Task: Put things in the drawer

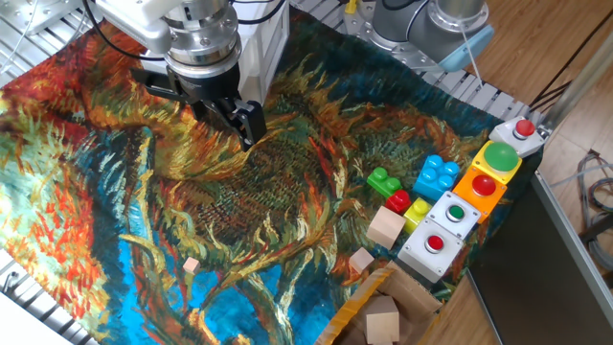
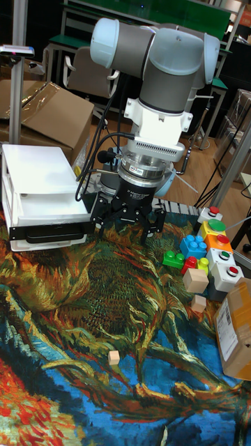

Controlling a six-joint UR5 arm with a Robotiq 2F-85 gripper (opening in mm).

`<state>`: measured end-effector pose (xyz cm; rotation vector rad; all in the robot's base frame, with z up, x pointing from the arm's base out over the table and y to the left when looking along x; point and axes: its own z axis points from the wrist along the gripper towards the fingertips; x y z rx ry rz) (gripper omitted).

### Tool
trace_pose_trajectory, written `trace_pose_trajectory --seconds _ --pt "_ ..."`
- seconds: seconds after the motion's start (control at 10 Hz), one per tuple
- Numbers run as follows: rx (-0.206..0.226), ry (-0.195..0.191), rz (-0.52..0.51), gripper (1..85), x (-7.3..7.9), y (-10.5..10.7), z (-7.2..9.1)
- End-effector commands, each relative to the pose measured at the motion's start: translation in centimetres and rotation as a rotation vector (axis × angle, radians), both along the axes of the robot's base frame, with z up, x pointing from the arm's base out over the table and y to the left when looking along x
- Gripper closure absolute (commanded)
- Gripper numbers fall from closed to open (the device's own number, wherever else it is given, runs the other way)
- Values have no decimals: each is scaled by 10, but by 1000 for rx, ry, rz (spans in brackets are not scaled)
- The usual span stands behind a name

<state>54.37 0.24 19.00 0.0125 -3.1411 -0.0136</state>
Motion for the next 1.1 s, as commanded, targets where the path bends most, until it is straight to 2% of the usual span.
trace_pose_trajectory --seconds 0.0,0.1,0.3,0.5,0.6,0.7,0.8,0.9,1.0 --pt "0 0 0 17 0 2 0" --pt "71 -136 174 843 33 24 2" --pt "57 -146 187 843 36 25 2" --pt "63 -150 200 843 40 30 4" --pt "80 -186 219 843 51 36 4" --pt "87 -198 230 843 59 39 1" --pt "81 -185 232 843 65 39 -3" --pt "54 -143 238 843 67 34 -6" --pt "30 -125 252 843 74 34 -9"
